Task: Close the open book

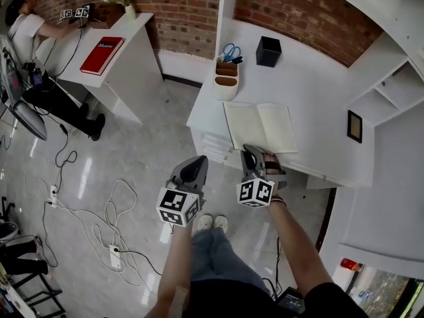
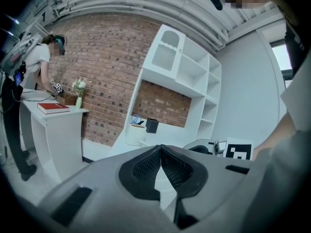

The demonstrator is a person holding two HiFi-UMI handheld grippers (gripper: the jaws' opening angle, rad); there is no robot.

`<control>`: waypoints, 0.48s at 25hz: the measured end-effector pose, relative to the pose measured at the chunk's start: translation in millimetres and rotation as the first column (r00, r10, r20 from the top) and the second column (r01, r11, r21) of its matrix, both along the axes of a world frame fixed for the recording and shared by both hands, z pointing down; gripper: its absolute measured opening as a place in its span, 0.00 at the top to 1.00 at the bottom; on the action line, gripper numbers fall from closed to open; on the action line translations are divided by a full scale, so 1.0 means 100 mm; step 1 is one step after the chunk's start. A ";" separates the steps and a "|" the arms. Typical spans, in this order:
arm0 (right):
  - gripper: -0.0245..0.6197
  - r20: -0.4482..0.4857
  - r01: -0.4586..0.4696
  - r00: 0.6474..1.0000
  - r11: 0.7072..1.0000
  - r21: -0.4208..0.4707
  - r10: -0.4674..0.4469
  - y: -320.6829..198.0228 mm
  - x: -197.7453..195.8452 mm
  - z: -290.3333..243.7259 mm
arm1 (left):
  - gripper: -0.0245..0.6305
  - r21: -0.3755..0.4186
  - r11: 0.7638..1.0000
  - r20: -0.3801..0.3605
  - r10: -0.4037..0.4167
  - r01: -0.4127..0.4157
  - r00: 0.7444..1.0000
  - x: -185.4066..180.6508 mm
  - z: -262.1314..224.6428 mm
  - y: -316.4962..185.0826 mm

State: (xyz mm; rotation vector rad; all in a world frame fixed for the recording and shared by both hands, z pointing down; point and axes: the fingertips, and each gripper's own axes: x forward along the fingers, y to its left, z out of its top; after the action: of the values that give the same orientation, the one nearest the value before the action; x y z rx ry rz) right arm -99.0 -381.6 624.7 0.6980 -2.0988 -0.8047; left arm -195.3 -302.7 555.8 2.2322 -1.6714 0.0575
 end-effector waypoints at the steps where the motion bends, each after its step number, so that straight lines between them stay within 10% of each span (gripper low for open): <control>1: 0.93 0.043 -0.021 0.999 1.000 -0.014 0.021 0.00 0.03 -0.05 | 0.95 0.001 1.000 0.000 0.003 -0.003 1.000 0.02 0.00 0.00; 5: 0.93 0.260 -0.124 0.953 0.985 -0.121 0.152 -0.08 0.22 -0.28 | 0.95 0.002 1.000 0.001 0.019 -0.019 1.000 0.10 0.01 -0.04; 12: 0.93 0.516 -0.226 0.771 0.918 -0.327 0.374 -0.29 0.67 -0.49 | 0.95 0.003 0.998 -0.001 0.057 -0.057 0.998 0.24 -0.01 -0.12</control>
State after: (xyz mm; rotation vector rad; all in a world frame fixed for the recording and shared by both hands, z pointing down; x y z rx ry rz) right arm -31.5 -410.9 575.8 1.2152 -2.4561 -0.1376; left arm -170.8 -314.6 554.9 2.2810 -1.6084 0.0682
